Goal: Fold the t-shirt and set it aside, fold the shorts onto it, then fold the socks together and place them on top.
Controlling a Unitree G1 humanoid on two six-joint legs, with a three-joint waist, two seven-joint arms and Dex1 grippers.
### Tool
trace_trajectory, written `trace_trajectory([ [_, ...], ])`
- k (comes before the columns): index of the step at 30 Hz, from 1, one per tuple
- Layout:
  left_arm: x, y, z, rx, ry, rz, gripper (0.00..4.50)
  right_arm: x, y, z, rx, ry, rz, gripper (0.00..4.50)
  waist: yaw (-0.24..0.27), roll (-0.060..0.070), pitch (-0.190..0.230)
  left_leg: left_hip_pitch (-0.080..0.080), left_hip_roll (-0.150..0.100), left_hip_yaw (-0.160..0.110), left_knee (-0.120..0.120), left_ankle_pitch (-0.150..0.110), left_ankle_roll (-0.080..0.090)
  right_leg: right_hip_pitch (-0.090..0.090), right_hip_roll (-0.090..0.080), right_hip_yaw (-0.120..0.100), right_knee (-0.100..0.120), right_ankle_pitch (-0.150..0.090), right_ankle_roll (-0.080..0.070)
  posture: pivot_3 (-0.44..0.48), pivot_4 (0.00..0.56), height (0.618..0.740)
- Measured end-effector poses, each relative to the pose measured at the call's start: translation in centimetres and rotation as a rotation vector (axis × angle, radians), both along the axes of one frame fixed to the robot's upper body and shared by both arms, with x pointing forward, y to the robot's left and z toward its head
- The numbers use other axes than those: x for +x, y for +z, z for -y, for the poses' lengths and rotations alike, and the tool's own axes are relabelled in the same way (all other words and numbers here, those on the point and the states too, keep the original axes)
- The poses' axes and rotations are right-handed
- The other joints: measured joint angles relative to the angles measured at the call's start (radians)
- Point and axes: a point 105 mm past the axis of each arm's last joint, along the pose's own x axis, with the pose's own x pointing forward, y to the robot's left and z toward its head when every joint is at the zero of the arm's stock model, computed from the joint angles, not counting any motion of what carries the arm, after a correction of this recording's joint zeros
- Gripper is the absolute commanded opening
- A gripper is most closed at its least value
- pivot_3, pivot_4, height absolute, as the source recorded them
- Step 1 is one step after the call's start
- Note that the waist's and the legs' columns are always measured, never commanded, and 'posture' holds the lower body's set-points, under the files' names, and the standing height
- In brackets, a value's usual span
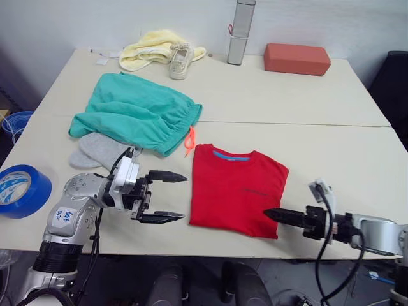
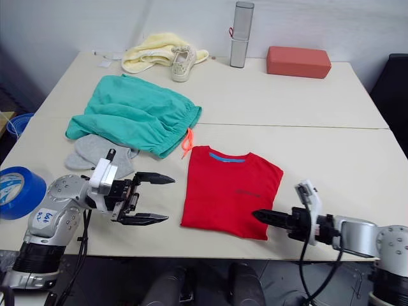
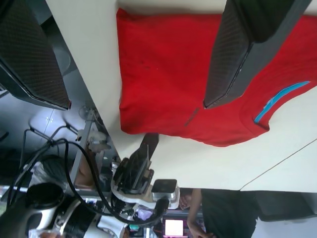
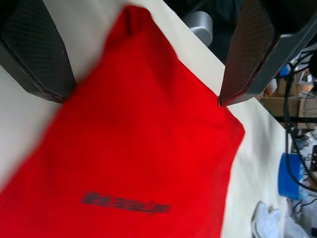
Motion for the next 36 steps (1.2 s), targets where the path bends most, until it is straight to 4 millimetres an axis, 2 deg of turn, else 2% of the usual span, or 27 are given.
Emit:
trace_trajectory([
  [4,-0.2,-0.1,0.0,-0.004,-0.003,-0.013,4.48,0.4,-0.2,-1.5,-0.008,0.028,0.001,4.5,-0.013,-0.003,-0.004,0.001,0.003,0.0,0.0,-0.001,-0.002,0.0,0.002,0.0,0.0,-0.001,-0.002,0.0,0.15,0.74],
  [7,-0.2,-0.1,0.0,-0.008,-0.004,-0.016,4.5,0.7,-0.4,-2.0,-0.015,0.026,-0.004,3.9,-0.016,-0.006,-0.006,0.004,0.007,0.001,0.0,-0.003,-0.006,0.002,0.007,0.001,0.0,-0.003,-0.005,0.0,0.15,0.74],
  [13,-0.2,-0.1,0.1,-0.01,0.0,-0.016,4.5,1.3,-1.2,-3.2,-0.034,0.025,-0.03,1.73,-0.016,-0.004,-0.005,0.009,0.011,0.003,-0.004,-0.004,-0.01,0.001,0.01,0.002,0.006,-0.008,-0.014,0.0,0.15,0.74],
  [16,-0.1,0.0,0.1,-0.01,0.002,-0.014,4.5,1.5,-1.6,-3.0,-0.044,0.004,-0.046,0.59,-0.016,-0.003,-0.004,0.01,0.011,0.003,-0.009,0.0,-0.013,0.0,0.01,0.002,0.006,-0.008,-0.015,0.0,0.15,0.74],
  [18,-0.1,0.0,0.1,-0.01,0.005,-0.014,4.5,1.5,-1.6,-2.9,-0.048,-0.001,-0.048,0.02,-0.014,-0.003,-0.004,0.01,0.01,0.003,-0.011,0.001,-0.014,-0.001,0.01,0.002,0.006,-0.009,-0.016,0.0,0.15,0.74],
  [22,0.0,0.1,0.1,-0.012,0.013,-0.011,4.5,1.4,-1.5,-2.2,-0.048,-0.022,-0.05,0.02,-0.01,-0.002,-0.004,0.01,0.01,0.004,-0.012,0.001,-0.013,0.0,0.01,0.002,0.005,-0.009,-0.016,0.0,0.15,0.74],
  [26,0.1,0.1,0.1,-0.012,0.021,-0.012,4.5,0.8,-1.3,-0.4,-0.052,-0.071,-0.068,0.02,0.014,0.002,-0.001,0.008,0.009,0.004,-0.011,0.0,-0.01,0.0,0.009,0.002,0.003,-0.008,-0.014,0.0,0.15,0.74],
  [32,0.2,0.0,0.1,-0.01,0.021,-0.014,4.5,0.6,0.3,6.5,-0.181,-0.253,-0.064,0.02,0.037,0.005,0.0,0.006,0.007,0.006,-0.01,0.0,-0.007,-0.001,0.008,0.003,-0.002,-0.005,-0.01,0.0,0.15,0.74],
  [36,0.2,0.0,0.3,-0.013,0.015,-0.013,4.5,0.6,1.3,9.2,-0.213,-0.317,-0.057,0.02,0.037,0.005,0.001,0.006,0.007,0.006,-0.01,0.0,-0.007,-0.001,0.009,0.003,-0.001,-0.005,-0.01,0.0,0.15,0.74],
])
